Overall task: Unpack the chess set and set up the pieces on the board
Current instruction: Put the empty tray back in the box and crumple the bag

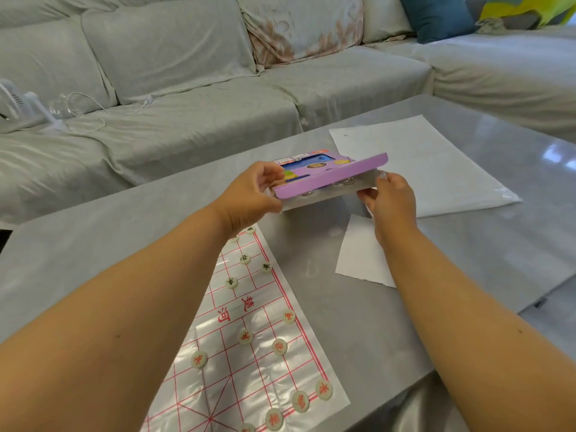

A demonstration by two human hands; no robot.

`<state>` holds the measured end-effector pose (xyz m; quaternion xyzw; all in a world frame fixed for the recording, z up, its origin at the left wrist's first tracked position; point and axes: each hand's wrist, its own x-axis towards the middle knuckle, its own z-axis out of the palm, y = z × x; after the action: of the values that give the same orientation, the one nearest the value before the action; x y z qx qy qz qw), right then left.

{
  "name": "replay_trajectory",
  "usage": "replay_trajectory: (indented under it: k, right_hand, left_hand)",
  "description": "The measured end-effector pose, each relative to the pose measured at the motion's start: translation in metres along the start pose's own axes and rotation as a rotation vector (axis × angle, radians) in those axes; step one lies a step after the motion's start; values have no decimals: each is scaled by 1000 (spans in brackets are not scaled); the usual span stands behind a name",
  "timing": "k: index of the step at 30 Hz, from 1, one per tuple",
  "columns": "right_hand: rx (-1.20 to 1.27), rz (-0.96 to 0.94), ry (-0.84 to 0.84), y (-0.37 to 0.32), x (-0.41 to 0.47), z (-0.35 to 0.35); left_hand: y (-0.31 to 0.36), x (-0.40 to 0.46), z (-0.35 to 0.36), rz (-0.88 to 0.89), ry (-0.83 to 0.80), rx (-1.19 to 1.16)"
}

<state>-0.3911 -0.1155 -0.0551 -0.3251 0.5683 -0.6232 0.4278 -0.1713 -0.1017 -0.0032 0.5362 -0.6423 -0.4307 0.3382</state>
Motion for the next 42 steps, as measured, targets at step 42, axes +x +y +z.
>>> replay_trajectory:
  k: [42]
  right_hand:
    - [-461,-516,-230,-34,10,-1]
  left_hand:
    - [-4,-6,-6,121,298,-131]
